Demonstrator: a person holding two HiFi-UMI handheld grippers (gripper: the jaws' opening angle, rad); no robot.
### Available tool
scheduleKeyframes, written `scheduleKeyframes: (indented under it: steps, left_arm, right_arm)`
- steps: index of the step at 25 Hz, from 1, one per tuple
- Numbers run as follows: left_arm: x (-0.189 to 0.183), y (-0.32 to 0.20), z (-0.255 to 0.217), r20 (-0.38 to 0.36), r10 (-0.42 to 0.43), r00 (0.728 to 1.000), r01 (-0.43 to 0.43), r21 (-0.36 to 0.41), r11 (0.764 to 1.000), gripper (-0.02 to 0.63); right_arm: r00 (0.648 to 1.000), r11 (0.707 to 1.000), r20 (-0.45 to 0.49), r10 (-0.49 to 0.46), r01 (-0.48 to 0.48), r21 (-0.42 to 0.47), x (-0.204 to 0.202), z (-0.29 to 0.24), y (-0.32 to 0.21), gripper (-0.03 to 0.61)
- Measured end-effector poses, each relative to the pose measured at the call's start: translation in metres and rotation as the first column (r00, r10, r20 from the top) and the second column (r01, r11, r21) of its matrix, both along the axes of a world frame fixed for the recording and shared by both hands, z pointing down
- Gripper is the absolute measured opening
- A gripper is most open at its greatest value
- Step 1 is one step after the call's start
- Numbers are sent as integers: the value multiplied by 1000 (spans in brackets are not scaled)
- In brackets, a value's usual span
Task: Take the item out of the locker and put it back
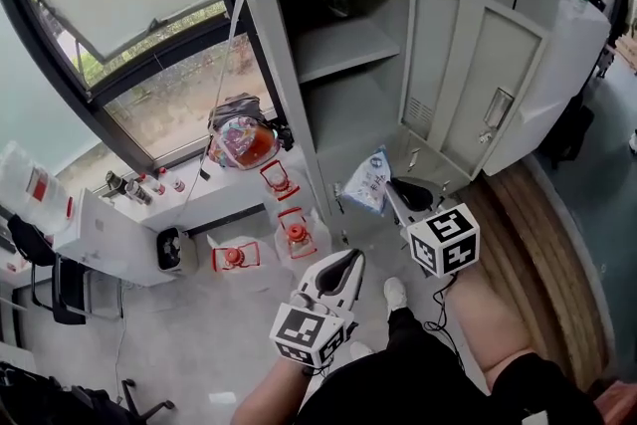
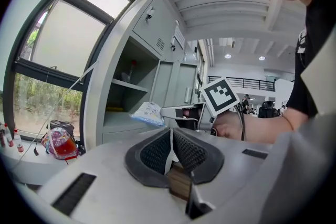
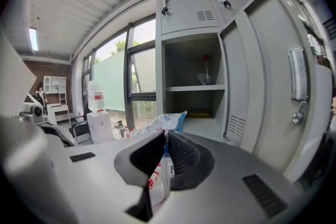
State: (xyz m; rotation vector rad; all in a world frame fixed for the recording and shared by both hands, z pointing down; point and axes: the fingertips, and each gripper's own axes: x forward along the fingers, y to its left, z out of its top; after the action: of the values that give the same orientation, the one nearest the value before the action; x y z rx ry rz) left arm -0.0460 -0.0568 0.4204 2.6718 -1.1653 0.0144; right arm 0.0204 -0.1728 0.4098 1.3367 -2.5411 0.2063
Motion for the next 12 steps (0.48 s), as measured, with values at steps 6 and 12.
scheduleKeyframes:
  steps: [6, 12]
  left_arm:
    - [10, 13, 6, -3, 13, 1000, -13, -19, 1000, 26]
    - [34, 20, 7, 4, 8, 1000, -8, -25, 1000, 26]
  right_arm:
    - [1000, 1000, 6, -12, 12, 2, 6, -2, 30, 75]
    - [999, 999, 23, -34, 34, -11, 25, 0, 50, 75]
